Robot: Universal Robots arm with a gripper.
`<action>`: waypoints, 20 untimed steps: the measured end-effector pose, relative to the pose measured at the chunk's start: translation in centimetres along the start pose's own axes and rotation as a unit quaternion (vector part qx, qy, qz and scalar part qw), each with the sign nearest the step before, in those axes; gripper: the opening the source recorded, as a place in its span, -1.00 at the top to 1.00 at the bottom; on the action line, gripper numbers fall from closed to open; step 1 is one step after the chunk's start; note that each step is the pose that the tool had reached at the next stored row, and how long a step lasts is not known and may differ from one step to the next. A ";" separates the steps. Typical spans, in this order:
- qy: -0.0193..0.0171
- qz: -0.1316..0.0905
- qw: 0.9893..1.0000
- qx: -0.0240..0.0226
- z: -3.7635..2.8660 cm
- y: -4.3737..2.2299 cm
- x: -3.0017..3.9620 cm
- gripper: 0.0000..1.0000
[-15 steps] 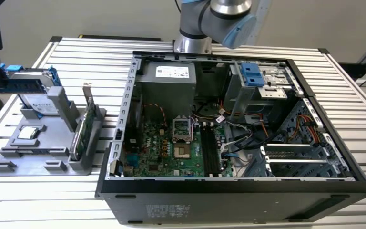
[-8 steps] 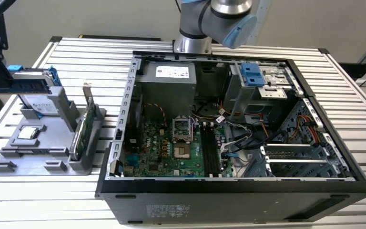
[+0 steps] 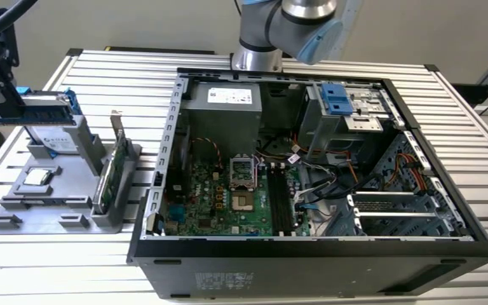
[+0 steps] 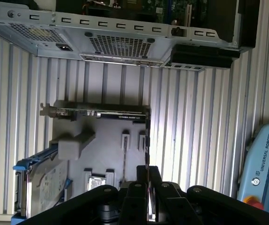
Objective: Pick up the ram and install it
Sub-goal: 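Pick up the ram and move it above insertion slot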
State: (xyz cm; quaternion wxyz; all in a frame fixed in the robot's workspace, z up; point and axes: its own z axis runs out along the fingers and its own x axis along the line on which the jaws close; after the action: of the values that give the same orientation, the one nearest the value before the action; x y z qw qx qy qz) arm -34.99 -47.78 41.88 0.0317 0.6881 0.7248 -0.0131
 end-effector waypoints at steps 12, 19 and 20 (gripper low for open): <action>0.000 0.000 1.000 0.000 0.03 1.23 -0.06 1.00; 0.000 0.000 1.000 0.000 0.05 1.91 -0.10 1.00; 0.000 0.000 1.000 0.000 0.05 2.00 -0.10 1.00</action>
State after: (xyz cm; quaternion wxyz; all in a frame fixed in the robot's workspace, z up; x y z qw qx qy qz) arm -32.98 -47.78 41.89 0.0317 0.6881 0.7248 -0.0131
